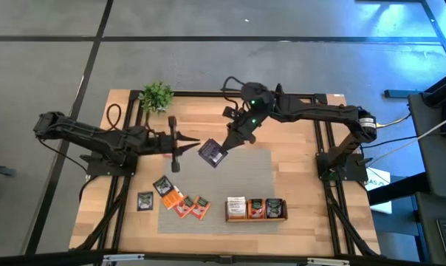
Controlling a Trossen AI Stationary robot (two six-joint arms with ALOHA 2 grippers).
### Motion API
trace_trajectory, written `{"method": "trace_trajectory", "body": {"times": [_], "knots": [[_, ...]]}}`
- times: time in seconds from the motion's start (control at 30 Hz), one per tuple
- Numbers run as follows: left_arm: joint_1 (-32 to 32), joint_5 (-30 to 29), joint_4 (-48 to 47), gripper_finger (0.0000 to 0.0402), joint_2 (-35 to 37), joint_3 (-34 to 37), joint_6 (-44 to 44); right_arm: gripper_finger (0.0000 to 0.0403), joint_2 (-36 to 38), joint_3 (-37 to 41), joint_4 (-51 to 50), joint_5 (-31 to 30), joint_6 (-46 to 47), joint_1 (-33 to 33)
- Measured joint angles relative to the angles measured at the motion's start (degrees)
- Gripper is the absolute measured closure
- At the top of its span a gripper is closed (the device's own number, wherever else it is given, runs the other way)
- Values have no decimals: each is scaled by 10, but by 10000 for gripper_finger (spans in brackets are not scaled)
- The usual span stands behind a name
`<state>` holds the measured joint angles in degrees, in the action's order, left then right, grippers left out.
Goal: Pick & Place Tea
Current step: Put the right black tea bag into the right compartment of the wooden organizer
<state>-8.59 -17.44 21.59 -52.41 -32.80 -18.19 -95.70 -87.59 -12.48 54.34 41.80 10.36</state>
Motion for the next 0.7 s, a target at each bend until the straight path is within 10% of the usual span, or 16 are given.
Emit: {"method": "trace_trajectory", "body": {"times": [0.3,0.7], "knots": [[1,24,67,314,0,0,-210,399,-13,1,127,54,195,-19],[0,84,122,231,0,0,-192,399,-14,1,129,46,328,-19]]}}
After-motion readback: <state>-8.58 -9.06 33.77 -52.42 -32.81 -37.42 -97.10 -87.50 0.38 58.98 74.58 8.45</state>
